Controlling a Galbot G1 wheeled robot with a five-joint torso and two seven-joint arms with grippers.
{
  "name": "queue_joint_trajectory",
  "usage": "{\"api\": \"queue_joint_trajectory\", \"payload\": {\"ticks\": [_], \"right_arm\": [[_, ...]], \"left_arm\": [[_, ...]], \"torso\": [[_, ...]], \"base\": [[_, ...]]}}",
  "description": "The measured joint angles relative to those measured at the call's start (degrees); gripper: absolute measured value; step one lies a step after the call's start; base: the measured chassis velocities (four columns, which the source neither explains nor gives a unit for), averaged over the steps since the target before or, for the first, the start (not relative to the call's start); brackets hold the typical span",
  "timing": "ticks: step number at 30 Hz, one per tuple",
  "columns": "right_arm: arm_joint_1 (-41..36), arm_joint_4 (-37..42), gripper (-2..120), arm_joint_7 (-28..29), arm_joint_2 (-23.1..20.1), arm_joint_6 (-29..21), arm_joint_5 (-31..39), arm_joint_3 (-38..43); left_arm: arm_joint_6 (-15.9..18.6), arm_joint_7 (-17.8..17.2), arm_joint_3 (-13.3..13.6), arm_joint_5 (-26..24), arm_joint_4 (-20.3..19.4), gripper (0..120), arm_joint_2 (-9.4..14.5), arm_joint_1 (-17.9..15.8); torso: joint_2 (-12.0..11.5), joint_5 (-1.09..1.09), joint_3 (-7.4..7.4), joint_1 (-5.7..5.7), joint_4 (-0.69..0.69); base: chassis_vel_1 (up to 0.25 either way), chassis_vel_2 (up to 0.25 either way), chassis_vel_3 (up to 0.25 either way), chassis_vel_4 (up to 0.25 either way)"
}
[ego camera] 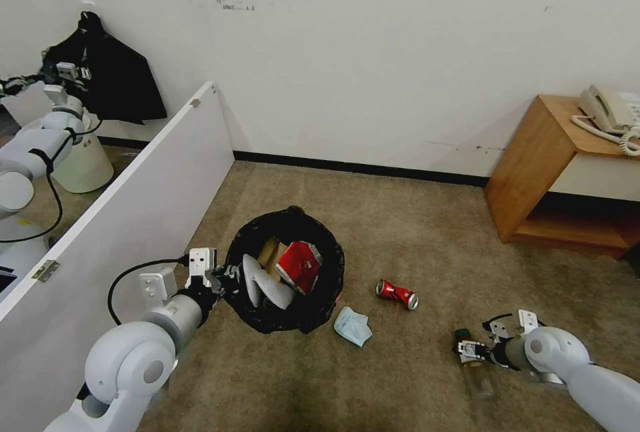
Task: Pick up the trash bin and place the garbage on the floor into it.
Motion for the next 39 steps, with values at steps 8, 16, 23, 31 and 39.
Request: {"api": "queue_joint_trajectory", "payload": {"ticks": [8, 16, 23, 31, 39], "right_arm": [[1.1, -0.9, 96, 0.4, 1.2, 0.0, -0.4, -1.2], [2.8, -1.5, 65, 0.7, 1.5, 0.0, -0.2, -3.4], [2.6, 0.2, 42, 2.1, 1.0, 0.4, 0.7, -3.7], [2.3, 1.4, 29, 3.0, 0.5, 0.7, 1.1, -3.3], [-0.3, 3.4, 29, 3.4, -1.6, 1.2, 1.1, 0.2]], "left_arm": [[-0.1, 0.1, 0.0, 0.0, 0.5, 0, -0.1, -0.3], [-0.2, 0.1, -0.2, -0.3, 0.9, 0, 0.1, -0.8], [-0.2, 0.1, -0.2, -0.4, 0.9, 0, 0.0, -0.9], [-0.2, -0.1, -0.3, -0.4, 0.2, 0, -0.1, -0.3], [-0.2, -0.2, -0.1, -0.2, -0.5, 0, -0.2, 0.2]], "torso": [[0.0, 0.01, 0.00, 0.00, 0.01], [0.0, 0.00, 0.00, 0.00, 0.01], [0.0, 0.00, 0.00, 0.00, 0.01], [0.0, 0.01, 0.00, 0.00, 0.01], [0.0, 0.00, 0.00, 0.00, 0.01]], "base": [[0.000, 0.000, 0.000, 0.000], [0.000, 0.000, 0.000, 0.000], [0.000, 0.000, 0.000, 0.000], [0.000, 0.000, 0.000, 0.000], [0.000, 0.000, 0.000, 0.000]]}}
